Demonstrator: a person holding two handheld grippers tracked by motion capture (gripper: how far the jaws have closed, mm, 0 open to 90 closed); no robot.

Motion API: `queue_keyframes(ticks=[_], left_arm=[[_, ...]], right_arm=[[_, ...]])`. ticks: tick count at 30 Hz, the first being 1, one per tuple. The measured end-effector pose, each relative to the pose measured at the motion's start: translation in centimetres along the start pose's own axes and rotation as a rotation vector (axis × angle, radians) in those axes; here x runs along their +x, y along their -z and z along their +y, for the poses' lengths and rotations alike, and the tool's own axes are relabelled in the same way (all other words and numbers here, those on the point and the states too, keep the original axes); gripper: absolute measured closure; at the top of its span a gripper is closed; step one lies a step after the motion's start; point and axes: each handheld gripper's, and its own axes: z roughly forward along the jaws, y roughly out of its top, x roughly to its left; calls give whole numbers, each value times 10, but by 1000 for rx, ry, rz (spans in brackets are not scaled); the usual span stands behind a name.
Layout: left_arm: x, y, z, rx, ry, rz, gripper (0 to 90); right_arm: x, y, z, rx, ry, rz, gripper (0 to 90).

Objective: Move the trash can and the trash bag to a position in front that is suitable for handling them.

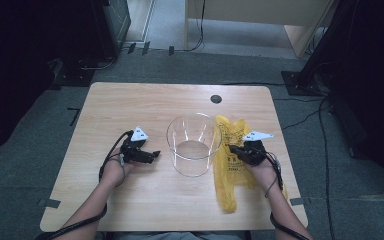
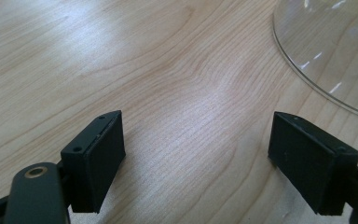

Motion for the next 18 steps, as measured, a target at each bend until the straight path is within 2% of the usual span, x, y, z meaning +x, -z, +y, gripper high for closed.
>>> queue_keyframes(ticks=[4,10,15,18], left_arm=[[1,0,2,0,29,-29,180],[-1,2,6,19,25,-64,182],[0,9,13,-12,43,-94,182],[-1,15,19,-29,26,-103,182]], right_arm=[[-2,3,0,-6,-3,9,900],[-5,9,3,-29,-15,33,900],[-6,16,7,-42,-13,41,900],[-5,18,9,-46,-21,46,900]])
